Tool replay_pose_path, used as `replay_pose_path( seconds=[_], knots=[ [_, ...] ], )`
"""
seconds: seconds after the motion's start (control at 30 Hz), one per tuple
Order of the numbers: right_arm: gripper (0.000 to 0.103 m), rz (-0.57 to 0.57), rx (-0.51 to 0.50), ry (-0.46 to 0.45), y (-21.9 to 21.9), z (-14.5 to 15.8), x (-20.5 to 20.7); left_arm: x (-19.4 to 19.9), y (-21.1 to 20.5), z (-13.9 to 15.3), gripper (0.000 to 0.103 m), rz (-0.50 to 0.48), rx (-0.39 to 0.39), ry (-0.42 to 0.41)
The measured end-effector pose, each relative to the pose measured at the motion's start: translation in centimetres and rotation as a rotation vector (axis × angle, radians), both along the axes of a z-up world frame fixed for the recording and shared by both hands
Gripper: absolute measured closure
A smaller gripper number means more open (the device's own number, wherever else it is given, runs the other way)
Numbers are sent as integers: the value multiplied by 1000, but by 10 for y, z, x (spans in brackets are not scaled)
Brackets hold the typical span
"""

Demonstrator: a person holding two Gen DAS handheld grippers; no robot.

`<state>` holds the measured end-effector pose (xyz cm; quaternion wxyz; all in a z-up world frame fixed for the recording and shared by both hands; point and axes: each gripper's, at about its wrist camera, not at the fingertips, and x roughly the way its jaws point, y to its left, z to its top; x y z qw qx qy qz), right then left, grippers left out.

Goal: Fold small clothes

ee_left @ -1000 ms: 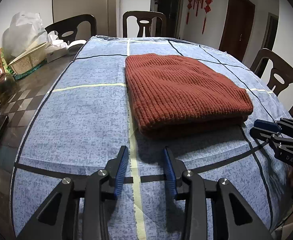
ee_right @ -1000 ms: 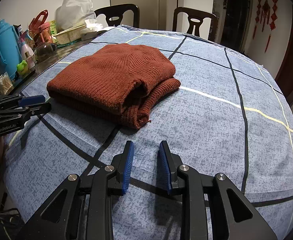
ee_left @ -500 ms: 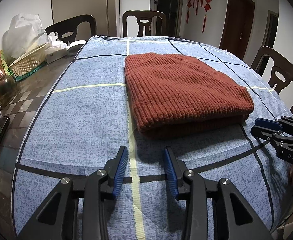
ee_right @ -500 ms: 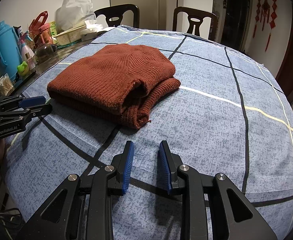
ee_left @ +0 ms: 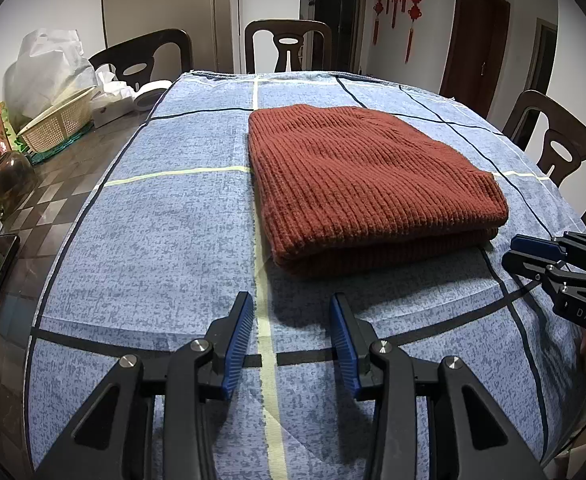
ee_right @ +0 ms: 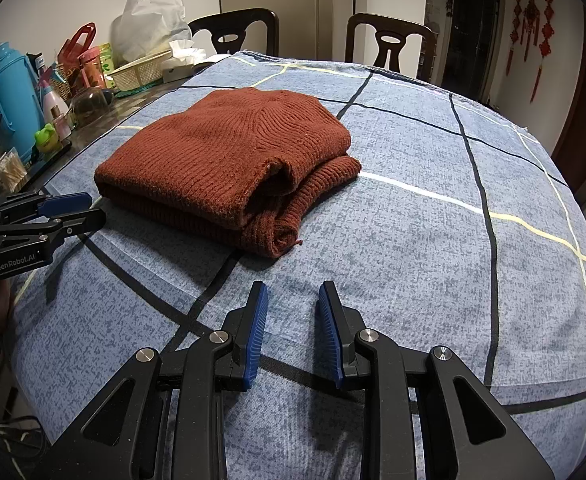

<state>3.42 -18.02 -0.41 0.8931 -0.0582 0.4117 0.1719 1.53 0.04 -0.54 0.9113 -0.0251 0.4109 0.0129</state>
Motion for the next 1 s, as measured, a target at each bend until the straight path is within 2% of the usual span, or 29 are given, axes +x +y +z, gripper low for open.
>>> replay_pose_path(
  seconds=[1.0],
  knots=[
    [76, 0, 0, 0, 0, 0, 0, 0, 0, 1, 60, 20, 1, 12]
  ],
)
